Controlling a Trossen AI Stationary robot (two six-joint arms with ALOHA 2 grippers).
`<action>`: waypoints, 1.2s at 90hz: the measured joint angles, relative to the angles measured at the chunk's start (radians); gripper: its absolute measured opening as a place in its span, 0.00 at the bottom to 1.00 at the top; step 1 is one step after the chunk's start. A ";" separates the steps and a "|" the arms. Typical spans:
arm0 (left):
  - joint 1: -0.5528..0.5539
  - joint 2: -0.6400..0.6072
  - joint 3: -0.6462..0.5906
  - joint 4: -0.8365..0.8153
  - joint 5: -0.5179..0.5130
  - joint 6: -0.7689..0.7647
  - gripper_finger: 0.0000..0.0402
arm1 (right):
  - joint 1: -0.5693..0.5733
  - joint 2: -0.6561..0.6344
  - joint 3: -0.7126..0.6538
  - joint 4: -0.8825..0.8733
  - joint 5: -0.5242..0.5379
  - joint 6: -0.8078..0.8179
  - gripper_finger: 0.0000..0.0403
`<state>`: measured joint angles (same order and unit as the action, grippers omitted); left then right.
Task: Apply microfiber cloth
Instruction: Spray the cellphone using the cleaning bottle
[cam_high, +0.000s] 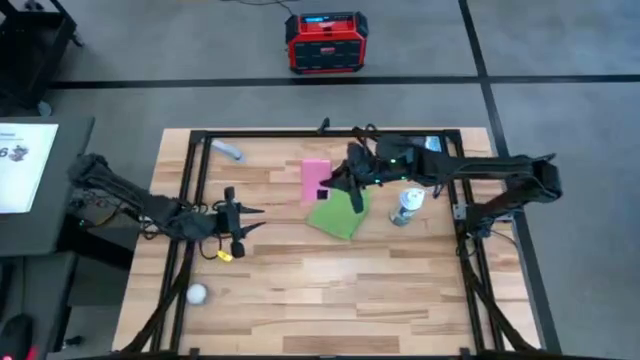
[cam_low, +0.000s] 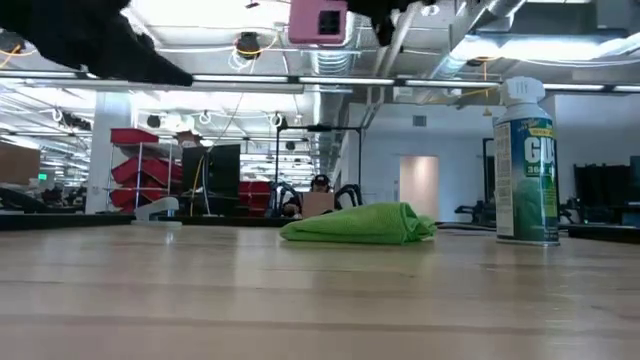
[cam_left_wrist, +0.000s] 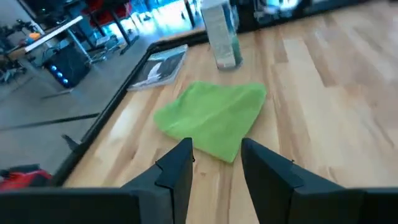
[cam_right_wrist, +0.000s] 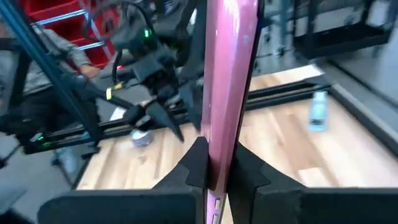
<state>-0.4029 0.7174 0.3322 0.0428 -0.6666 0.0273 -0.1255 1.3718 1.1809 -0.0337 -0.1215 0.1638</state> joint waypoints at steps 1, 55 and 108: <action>0.004 0.000 -0.008 0.018 0.008 -0.002 0.28 | 0.002 -0.005 0.000 -0.008 0.008 -0.004 0.04; 0.172 0.005 -0.204 0.324 0.273 -0.102 0.28 | 0.147 -0.227 -0.224 -0.026 0.466 0.043 0.04; 0.386 0.226 -0.198 0.571 0.459 -0.058 0.28 | -0.360 -0.488 -0.513 0.069 0.201 -0.065 0.04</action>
<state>-0.0170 0.9431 0.1344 0.6139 -0.2072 -0.0303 -0.4859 0.8834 0.6680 0.0354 0.0796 0.0988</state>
